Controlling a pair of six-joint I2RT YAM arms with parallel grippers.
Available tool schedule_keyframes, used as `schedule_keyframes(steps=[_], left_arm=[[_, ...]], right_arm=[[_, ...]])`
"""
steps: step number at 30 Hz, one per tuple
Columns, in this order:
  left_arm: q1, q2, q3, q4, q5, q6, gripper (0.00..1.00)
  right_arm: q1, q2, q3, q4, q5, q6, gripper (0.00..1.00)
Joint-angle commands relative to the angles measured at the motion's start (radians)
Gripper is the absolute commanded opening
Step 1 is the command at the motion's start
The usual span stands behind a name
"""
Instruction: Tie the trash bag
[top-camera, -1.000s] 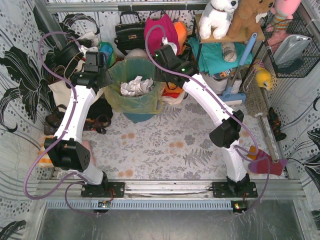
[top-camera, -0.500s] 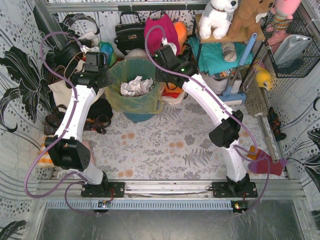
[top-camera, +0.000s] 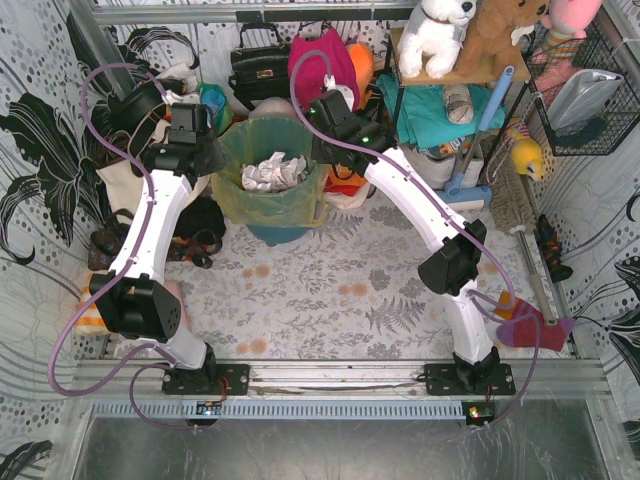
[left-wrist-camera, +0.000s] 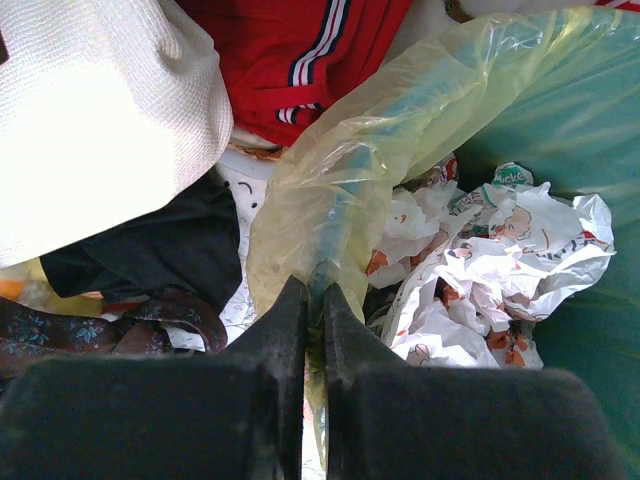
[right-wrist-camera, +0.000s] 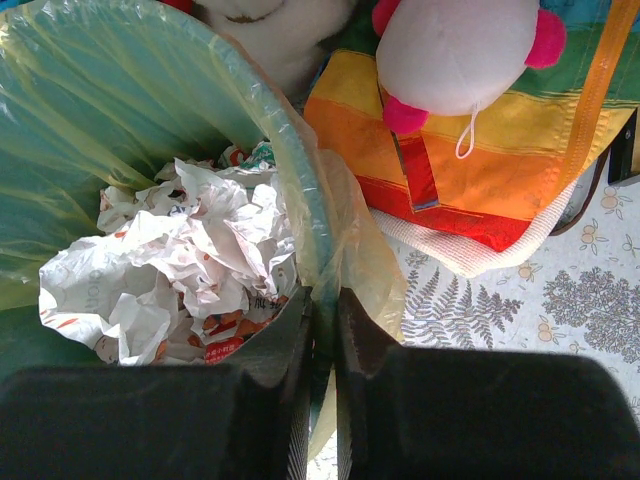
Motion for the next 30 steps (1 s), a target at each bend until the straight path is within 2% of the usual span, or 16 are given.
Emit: schedule_keyframes(steps=[1, 12, 20, 25, 30], left_arm=[[0.007, 0.016, 0.016, 0.002, 0.027, 0.031, 0.0], [0.004, -0.048, 0.014, -0.035, 0.132, 0.025, 0.0], [-0.03, -0.168, -0.037, -0.081, 0.198, 0.017, 0.0], [-0.096, -0.23, -0.055, -0.129, 0.212, 0.006, 0.0], [-0.204, -0.317, -0.115, -0.15, 0.238, -0.042, 0.0]], right_arm=[[0.008, 0.002, 0.035, 0.002, -0.006, -0.02, 0.0], [0.036, -0.066, 0.038, -0.012, 0.022, -0.024, 0.0], [0.105, -0.176, -0.075, -0.051, 0.059, -0.005, 0.0], [0.151, -0.267, -0.169, -0.072, 0.108, 0.006, 0.0], [0.179, -0.412, -0.343, -0.078, 0.155, 0.037, 0.0]])
